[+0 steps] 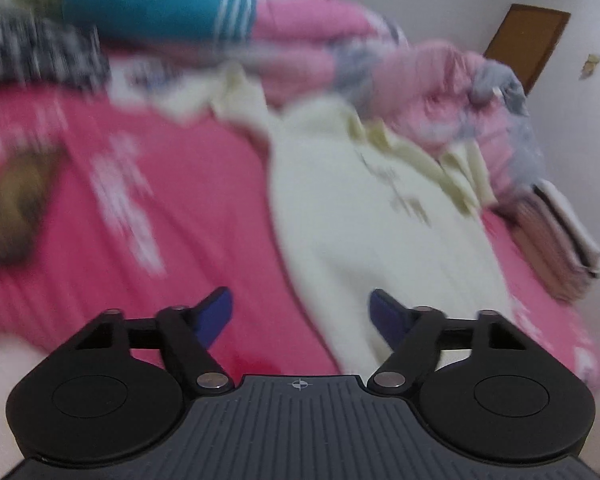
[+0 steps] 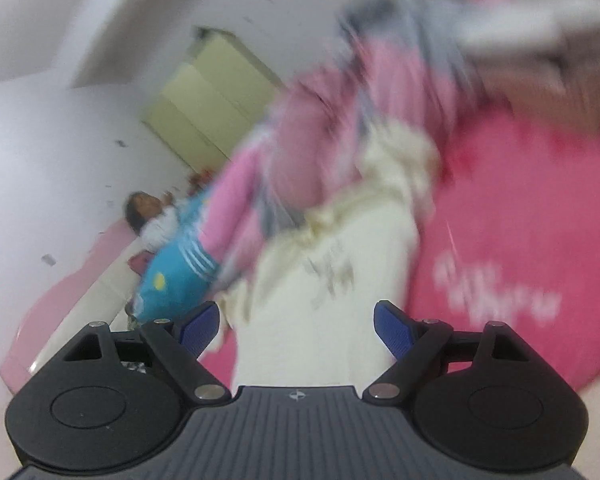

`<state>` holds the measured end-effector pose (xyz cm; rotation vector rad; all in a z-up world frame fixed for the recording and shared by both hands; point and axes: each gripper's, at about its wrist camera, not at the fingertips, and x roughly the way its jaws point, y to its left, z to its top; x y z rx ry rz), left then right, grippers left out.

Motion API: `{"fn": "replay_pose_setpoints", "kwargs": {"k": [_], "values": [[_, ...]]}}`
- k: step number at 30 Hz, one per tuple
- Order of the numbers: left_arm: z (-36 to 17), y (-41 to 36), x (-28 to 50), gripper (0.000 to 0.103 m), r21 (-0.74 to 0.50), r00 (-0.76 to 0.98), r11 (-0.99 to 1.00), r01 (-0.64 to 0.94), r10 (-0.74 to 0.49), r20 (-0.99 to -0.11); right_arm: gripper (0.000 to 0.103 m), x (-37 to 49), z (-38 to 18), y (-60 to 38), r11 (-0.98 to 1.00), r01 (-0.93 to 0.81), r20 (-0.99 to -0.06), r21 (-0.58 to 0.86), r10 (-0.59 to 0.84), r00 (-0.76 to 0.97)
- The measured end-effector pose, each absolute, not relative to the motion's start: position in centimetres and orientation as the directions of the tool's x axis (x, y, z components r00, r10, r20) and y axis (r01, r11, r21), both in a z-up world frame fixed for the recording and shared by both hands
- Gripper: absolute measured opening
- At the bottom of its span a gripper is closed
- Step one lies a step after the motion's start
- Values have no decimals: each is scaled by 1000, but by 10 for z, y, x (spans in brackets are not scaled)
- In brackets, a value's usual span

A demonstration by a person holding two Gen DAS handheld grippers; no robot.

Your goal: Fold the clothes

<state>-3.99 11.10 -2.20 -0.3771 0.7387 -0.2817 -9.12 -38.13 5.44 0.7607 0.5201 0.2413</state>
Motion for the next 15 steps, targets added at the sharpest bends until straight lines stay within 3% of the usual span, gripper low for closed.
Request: {"fn": "replay_pose_setpoints", "kwargs": {"k": [3,10,13,15], "values": [[-43,88,-38,56,-438,673,888,137,-408,-617,69,-59,-3,-382,627,77,-439,775,447,780],[-55,54,-30,41,-352,660,916,193,-386,-644,63,-17,-60,-356,666,115,-544,737,483,686],[-60,52,-30,38,-326,661,925,194,-369,-653,40,-11,-74,-347,678,109,-569,727,506,648],[-62,55,-33,38,-325,662,926,192,-367,-653,18,-11,-78,-343,678,89,-566,729,525,635]]}}
